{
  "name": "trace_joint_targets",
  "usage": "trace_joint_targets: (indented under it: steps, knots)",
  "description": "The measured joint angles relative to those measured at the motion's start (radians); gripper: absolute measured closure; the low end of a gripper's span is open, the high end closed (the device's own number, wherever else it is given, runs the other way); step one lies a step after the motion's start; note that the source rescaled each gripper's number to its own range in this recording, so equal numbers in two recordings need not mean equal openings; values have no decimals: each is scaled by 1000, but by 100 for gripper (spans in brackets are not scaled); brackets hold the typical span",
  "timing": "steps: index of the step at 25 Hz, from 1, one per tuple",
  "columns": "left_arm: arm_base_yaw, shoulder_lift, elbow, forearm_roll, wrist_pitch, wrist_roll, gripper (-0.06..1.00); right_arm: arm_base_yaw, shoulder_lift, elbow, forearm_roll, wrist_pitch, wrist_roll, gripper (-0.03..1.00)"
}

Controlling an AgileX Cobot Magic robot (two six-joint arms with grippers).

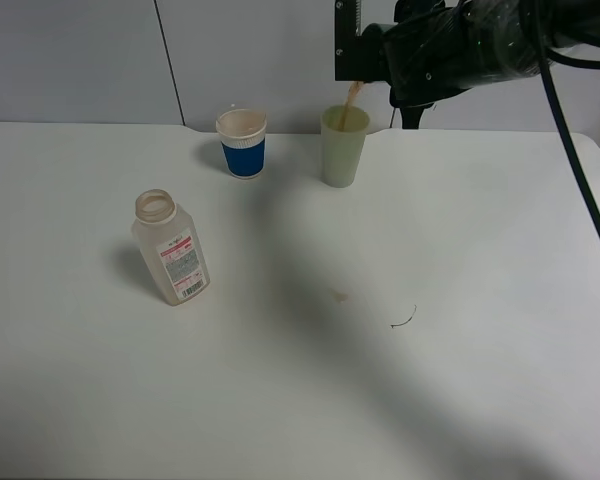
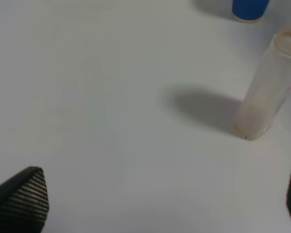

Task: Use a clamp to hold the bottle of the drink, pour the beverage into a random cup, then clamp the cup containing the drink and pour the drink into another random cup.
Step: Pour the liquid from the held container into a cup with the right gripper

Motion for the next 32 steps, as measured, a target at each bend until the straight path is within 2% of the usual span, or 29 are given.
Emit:
trace_joint_targets:
  steps: [18, 32]
  knots:
    - [0, 0, 0, 0, 0, 0, -6, 0, 0, 0, -86, 0, -25, 94]
    - [0, 0, 0, 0, 0, 0, -6, 0, 0, 0, -90, 2, -159, 94]
